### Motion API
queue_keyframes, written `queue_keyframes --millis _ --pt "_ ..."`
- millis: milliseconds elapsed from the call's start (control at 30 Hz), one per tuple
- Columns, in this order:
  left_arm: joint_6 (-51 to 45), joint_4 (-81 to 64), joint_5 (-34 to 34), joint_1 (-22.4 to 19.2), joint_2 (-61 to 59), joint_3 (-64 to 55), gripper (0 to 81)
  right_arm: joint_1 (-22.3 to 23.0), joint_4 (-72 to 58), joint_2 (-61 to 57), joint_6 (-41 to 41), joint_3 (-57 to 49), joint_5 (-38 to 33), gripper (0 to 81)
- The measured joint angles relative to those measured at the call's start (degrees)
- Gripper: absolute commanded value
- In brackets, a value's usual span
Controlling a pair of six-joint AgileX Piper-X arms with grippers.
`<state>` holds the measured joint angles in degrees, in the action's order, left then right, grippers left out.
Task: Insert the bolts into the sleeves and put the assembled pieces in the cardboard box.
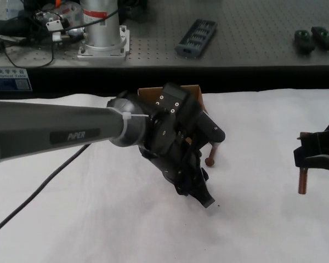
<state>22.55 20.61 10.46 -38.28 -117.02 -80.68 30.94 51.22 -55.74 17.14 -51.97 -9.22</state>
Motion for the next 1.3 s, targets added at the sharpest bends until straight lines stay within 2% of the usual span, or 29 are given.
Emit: queue_keyframes --millis 200,967,1300 --pt "0.0 -0.1 0.0 0.0 -0.1 -0.2 29.3 -1.9 0.0 0.0 0.0 0.0 0.0 2.9" --pt "-5.0 -2.3 2.4 0.1 -1.5 -1.0 29.3 -1.9 0.0 0.0 -1.3 0.0 2.0 2.9" --pt "-4.9 5.5 2.8 0.1 -2.2 -1.4 29.3 -1.9 0.0 0.0 -1.3 0.0 2.3 2.9"
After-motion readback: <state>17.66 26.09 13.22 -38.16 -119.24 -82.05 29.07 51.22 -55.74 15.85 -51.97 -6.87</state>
